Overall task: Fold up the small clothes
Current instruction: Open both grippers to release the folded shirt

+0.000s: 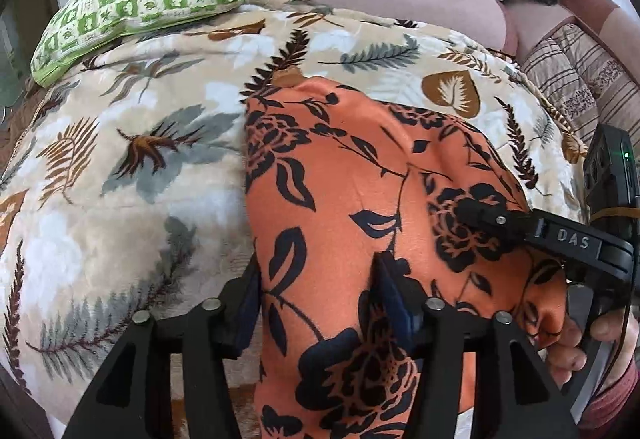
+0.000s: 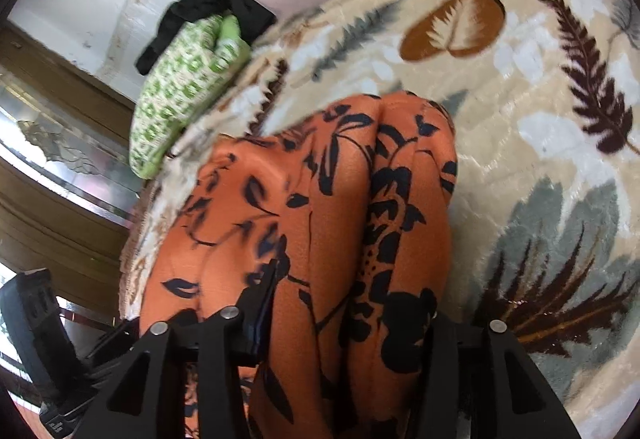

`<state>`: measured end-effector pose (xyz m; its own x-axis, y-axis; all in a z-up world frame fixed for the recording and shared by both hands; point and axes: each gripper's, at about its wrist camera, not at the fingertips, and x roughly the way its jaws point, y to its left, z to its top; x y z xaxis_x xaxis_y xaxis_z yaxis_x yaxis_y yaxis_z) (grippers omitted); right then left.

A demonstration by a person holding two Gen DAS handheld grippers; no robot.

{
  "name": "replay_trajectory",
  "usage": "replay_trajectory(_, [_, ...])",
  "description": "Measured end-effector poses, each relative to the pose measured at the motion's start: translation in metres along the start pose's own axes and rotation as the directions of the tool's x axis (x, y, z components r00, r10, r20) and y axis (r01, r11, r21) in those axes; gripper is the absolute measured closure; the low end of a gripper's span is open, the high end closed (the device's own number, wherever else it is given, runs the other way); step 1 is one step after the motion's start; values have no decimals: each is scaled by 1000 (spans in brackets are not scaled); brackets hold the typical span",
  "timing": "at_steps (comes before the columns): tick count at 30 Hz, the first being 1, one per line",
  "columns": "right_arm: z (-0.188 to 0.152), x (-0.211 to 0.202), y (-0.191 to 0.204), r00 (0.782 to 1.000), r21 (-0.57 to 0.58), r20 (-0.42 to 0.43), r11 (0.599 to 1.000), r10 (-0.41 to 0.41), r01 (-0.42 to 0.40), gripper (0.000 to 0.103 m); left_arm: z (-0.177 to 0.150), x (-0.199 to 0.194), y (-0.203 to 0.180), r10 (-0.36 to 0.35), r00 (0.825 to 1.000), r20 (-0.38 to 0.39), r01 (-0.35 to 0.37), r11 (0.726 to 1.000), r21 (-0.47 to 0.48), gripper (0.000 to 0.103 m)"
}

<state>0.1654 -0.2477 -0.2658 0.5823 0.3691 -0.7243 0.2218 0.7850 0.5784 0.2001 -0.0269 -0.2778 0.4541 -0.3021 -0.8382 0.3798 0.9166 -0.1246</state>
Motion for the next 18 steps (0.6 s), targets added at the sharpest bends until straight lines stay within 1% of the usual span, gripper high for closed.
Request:
replay_trajectory(2, [2,1,-8,1000,23,-17,1000,6,-5,45,0,-4,3,10,1000,14,-10,1000,1,44])
replay_trajectory(3, [2,-1,-10,1000,25,-20,1000,8,-8,44,1,-7,3,26,999,29,-26,1000,4,44])
replay_trajectory(5, [3,-5,-11,1000,20,-25,1000,2,-1,44,3,-14,5,59,996,61,-59,998,8,43])
replay_trajectory(7, [3,-14,-10,1000,7,-17,1000,-12,12,44,7,-21,8,100,990,100,-100,995,4,43])
replay_trajectory(8, [4,-23,-7,999,-9,8,999,-33,33,43,9,-24,10,116,986,116,-117,993,0,43])
replay_trajectory(9, [6,-33,-4,996,-31,55,997,-75,77,43,11,-26,11,131,982,133,-131,991,-5,43])
replay_trajectory(10, [7,-42,-1,989,-49,100,993,-106,112,43,14,-28,11,143,978,150,-143,990,-11,43])
replay_trajectory(11, [9,-55,3,978,-68,166,988,-129,142,43,16,-27,12,148,976,160,-148,989,-14,43])
replay_trajectory(12, [10,-62,7,971,-78,204,987,-123,141,44,19,-26,12,157,973,169,-156,988,-19,43])
replay_trajectory(13, [12,-71,11,964,-95,246,988,-97,123,44,22,-24,11,166,971,169,-164,986,-23,43])
replay_trajectory(14, [15,-77,16,961,-117,272,989,-55,90,44,26,-19,10,178,971,163,-175,984,-30,43])
replay_trajectory(15, [17,-80,22,959,-141,281,988,-21,63,46,29,-13,10,184,971,152,-180,983,-39,43])
replay_trajectory(16, [20,-81,30,957,-170,289,984,4,47,50,32,-8,9,187,972,143,-182,982,-44,43])
replay_trajectory(17, [22,-79,39,956,-204,293,978,28,34,60,34,-4,9,191,972,136,-187,981,-48,43])
replay_trajectory(18, [25,-72,48,960,-231,278,973,41,26,65,36,1,9,201,971,127,-196,979,-49,43])
